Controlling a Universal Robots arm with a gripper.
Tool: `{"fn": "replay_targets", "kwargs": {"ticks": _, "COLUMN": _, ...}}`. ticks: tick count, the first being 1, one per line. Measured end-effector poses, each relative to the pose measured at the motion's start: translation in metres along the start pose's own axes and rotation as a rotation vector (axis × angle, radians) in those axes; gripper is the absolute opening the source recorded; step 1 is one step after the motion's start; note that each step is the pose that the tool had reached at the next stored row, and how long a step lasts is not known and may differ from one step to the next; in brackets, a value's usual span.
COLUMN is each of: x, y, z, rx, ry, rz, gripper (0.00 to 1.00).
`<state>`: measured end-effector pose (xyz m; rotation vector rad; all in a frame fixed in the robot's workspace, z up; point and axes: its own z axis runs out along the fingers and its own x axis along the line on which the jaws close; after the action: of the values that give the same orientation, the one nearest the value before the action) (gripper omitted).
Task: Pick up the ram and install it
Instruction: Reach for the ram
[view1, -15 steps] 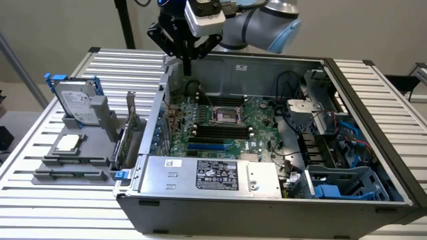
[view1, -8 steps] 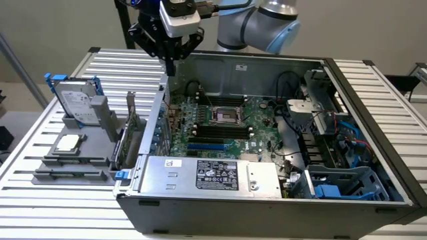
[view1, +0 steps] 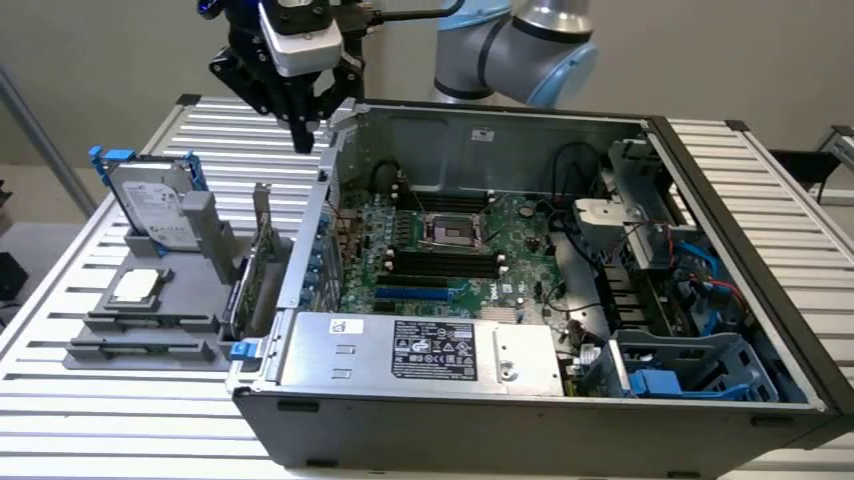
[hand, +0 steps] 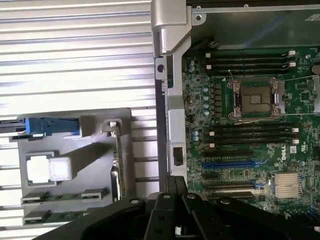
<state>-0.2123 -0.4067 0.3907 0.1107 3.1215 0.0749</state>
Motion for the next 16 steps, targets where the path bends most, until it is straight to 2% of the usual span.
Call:
{"fn": "replay_targets", "kwargs": {"ticks": 10, "x": 0.043, "y": -0.0058, "z": 0.0002, "rx": 0.0005, "ry": 0.0069, "rz": 0.000, "gripper": 0.11}}
{"fn": "replay_targets", "kwargs": {"ticks": 16, "x": 0.061, "y": -0.0125, "z": 0.0007, "rx": 0.0006, "ry": 0.0078, "rz": 0.000, "gripper": 0.11}}
